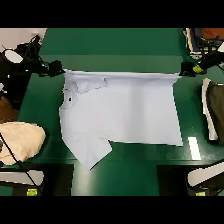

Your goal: Fold the shirts.

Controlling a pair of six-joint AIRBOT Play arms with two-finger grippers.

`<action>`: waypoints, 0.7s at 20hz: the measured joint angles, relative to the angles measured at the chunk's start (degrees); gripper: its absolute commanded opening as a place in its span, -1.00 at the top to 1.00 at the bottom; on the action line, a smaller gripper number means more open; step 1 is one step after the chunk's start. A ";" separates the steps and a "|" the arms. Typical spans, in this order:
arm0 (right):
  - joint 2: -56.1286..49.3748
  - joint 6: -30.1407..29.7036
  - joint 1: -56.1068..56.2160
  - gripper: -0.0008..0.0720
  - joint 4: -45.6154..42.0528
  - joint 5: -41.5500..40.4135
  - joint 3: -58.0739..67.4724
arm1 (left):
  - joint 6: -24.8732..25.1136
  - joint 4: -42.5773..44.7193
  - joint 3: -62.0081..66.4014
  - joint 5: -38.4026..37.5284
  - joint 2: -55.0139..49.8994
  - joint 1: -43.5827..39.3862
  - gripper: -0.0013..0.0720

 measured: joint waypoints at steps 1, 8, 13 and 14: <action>0.11 -0.35 0.02 0.94 -0.07 0.68 0.00 | -0.07 1.14 0.17 -2.16 -0.07 -0.09 0.91; 6.21 -1.46 0.04 0.93 -0.59 -0.17 -14.27 | -1.11 9.44 -7.63 -10.27 1.81 -2.47 0.90; 9.07 -1.40 0.04 -0.17 -0.31 -1.92 -23.17 | -3.69 10.91 -12.92 -11.45 2.71 -2.82 -0.69; 9.75 -1.20 0.04 -0.17 -0.11 -1.51 -23.98 | -4.26 11.08 -13.38 -12.39 3.56 -2.95 -0.69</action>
